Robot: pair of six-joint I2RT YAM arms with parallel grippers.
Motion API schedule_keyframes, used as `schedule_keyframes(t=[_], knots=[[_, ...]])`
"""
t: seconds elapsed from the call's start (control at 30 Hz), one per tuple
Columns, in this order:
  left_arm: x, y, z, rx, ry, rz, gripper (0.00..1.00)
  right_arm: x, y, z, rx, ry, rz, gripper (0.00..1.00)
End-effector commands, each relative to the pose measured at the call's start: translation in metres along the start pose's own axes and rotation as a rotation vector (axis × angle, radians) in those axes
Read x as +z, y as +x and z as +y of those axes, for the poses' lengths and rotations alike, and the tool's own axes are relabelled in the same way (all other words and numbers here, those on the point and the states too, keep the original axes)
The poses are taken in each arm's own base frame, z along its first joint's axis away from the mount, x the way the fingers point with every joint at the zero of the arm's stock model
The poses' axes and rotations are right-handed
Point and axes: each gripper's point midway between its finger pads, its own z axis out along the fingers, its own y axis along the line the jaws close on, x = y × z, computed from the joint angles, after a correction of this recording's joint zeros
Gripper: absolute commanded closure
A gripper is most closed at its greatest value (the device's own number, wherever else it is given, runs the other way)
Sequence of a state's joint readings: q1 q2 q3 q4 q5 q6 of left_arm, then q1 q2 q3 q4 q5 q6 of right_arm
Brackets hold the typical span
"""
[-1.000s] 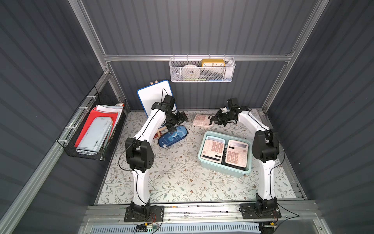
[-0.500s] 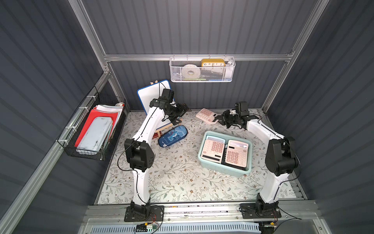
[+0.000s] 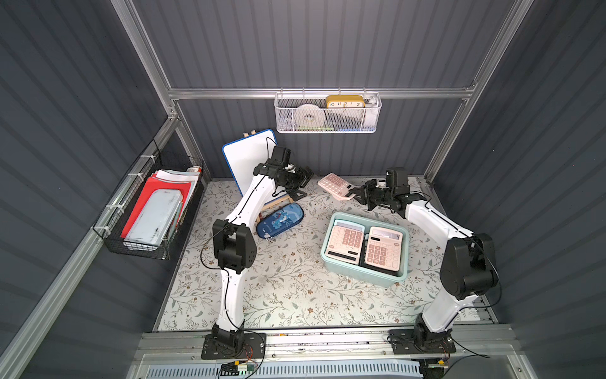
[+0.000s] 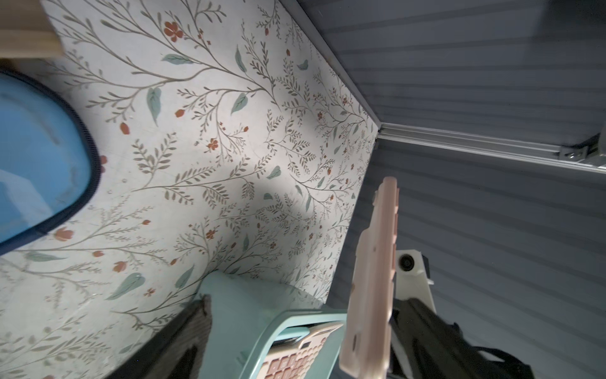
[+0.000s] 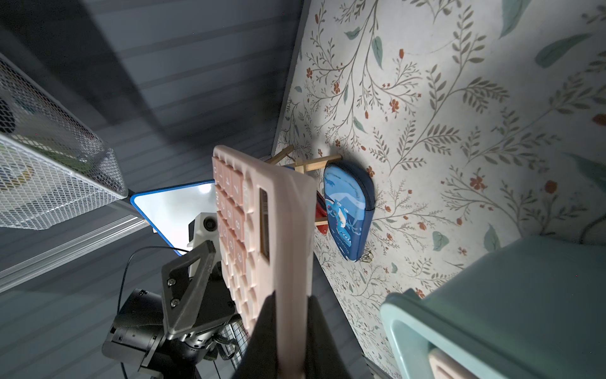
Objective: Put the calculator in the storage box
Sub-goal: Place the calculator in the storage box.
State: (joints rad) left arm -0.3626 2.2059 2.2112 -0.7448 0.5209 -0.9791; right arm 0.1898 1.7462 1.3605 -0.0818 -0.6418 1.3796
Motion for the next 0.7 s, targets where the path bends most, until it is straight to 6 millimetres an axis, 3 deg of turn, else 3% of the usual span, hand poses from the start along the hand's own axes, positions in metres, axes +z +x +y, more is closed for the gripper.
schedule_keyframes(t=[0.0, 0.2, 0.47, 0.67], knots=[[0.005, -0.003, -0.017, 0.0, 0.066, 0.013, 0.15, -0.004, 0.015, 0.014, -0.017, -0.043, 0.035, 1.0], [0.013, -0.001, -0.018, -0.012, 0.078, 0.036, 0.33, 0.001, 0.019, 0.017, -0.012, -0.048, 0.051, 1.0], [0.016, -0.002, -0.021, -0.038, 0.1, 0.051, 0.72, 0.009, 0.023, 0.018, 0.013, -0.06, 0.071, 1.0], [0.018, -0.001, -0.023, -0.04, 0.116, 0.059, 0.85, 0.016, 0.028, 0.021, 0.029, -0.076, 0.086, 1.0]])
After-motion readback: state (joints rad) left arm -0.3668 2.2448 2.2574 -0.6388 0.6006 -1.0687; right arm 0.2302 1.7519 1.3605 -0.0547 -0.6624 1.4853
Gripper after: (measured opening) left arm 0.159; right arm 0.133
